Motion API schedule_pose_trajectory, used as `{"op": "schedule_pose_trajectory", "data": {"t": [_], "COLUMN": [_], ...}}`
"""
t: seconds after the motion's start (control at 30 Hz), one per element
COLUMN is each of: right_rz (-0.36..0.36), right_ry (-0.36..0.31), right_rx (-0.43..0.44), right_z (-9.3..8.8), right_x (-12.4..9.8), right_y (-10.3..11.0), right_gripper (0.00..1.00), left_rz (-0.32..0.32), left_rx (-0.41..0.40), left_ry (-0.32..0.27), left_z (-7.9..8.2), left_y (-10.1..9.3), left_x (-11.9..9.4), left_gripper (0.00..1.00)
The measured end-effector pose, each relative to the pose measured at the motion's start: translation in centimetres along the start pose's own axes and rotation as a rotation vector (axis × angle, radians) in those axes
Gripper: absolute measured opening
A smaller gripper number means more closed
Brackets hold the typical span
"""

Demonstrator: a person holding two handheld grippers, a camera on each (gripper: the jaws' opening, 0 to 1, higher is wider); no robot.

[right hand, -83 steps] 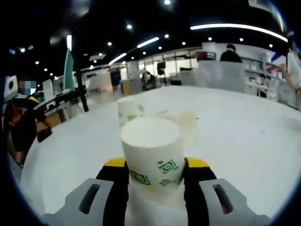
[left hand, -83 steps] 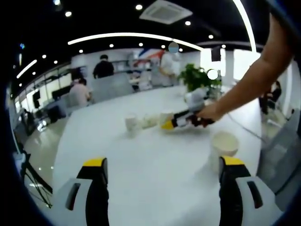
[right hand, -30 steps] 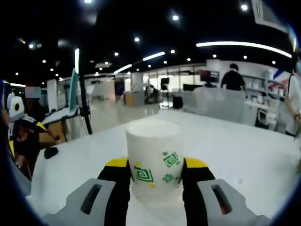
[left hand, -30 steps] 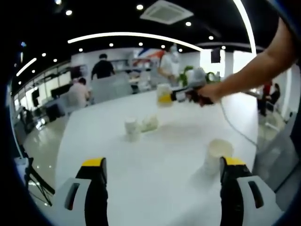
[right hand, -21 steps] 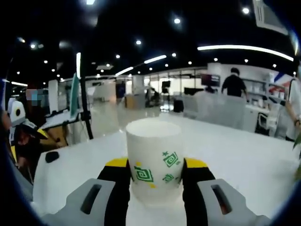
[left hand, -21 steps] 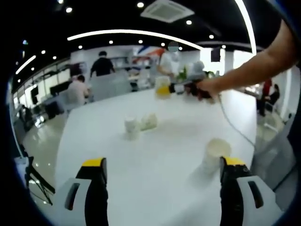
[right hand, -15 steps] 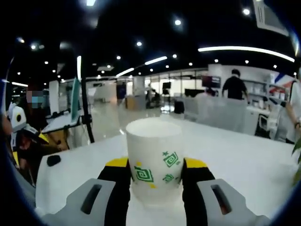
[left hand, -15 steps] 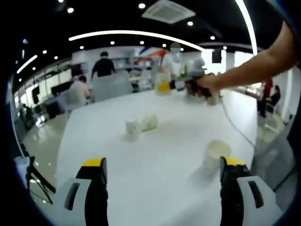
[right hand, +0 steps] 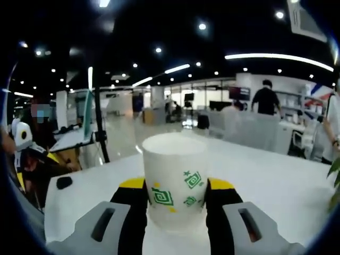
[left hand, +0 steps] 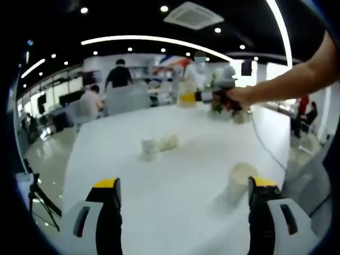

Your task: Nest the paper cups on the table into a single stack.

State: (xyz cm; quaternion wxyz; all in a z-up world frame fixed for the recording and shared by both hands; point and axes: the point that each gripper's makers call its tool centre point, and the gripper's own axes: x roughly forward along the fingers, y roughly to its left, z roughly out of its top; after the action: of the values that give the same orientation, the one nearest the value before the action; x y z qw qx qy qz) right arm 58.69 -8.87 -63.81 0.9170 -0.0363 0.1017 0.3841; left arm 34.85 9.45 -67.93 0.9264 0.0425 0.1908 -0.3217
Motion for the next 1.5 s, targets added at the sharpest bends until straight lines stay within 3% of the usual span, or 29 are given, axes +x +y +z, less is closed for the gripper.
{"op": "schedule_pose_trajectory", "data": {"t": [0.4,0.87,1.5], "right_rz": [0.029,0.061,0.104], "right_ry": [-0.021,-0.023,-0.013], "right_rx": [0.002,0.003,0.002], "right_z": [0.9,0.7,-0.6], "right_x": [-1.8,-3.7,-6.1], "right_y": [2.3,5.0,8.9], "right_gripper": [0.4,0.4,0.4], "left_rz": [0.023,0.022,-0.011], "left_rx": [0.005,0.003,0.008], "left_ry": [-0.021,-0.046,-0.067], "left_z": [0.8,1.4,2.3], "left_y": [-0.1,-1.2,-2.8], "left_x": [-0.7,-1.5,-2.2], "left_gripper": [0.97,0.99,0.98]}}
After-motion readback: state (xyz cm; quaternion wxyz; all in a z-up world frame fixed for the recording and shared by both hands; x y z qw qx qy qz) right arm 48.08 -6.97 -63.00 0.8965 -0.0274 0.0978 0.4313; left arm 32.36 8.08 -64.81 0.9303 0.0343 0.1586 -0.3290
